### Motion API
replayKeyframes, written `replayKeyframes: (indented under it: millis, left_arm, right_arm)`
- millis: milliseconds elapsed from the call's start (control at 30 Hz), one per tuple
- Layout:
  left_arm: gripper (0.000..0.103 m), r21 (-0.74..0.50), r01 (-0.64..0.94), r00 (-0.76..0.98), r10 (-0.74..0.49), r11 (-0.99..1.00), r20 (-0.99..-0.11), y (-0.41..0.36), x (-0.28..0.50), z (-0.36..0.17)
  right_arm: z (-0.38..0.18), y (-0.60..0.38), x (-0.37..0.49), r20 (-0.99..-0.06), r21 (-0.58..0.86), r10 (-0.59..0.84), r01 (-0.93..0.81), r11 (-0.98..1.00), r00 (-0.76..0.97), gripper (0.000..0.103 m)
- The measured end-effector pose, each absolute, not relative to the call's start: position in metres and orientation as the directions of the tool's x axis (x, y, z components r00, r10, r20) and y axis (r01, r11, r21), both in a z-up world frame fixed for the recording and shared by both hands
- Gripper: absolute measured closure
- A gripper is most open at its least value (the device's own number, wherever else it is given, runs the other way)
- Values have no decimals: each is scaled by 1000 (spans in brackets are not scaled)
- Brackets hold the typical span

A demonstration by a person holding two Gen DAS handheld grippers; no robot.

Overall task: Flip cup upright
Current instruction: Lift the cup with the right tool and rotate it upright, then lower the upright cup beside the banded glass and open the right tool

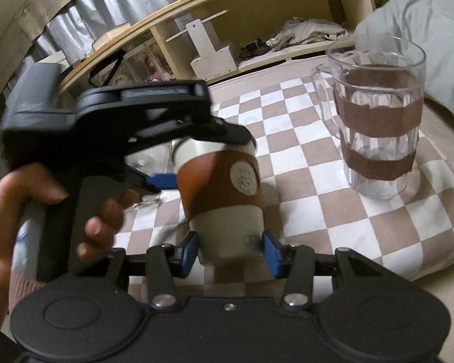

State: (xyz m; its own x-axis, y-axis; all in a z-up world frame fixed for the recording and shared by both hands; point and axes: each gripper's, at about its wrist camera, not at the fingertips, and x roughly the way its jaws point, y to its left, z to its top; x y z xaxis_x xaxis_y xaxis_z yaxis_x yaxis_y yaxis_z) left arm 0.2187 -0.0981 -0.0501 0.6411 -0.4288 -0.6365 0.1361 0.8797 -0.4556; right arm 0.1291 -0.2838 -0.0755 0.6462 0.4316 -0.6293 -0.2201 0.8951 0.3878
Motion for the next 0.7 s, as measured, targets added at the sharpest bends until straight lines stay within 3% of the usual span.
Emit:
replayKeyframes:
  millis: [67, 167, 500, 700]
  left_arm:
    - [20, -407, 187, 662, -421, 894, -621, -106, 215, -40]
    - [20, -345, 254, 674, -421, 904, -607, -120, 210, -31]
    - [20, -48, 392, 704, -332, 919, -628, -165, 200, -28]
    - [20, 25, 424, 695, -307, 906, -650, -179, 203, -26]
  right_arm:
    - [-76, -284, 131, -631, 372, 411, -208, 904, 658, 61]
    - [-76, -285, 138, -636, 334, 361, -178, 926, 682, 77]
    - [-83, -301, 158, -625, 374, 323, -91, 923, 710, 77]
    - [-85, -309, 153, -622, 373, 309, -74, 925, 719, 77]
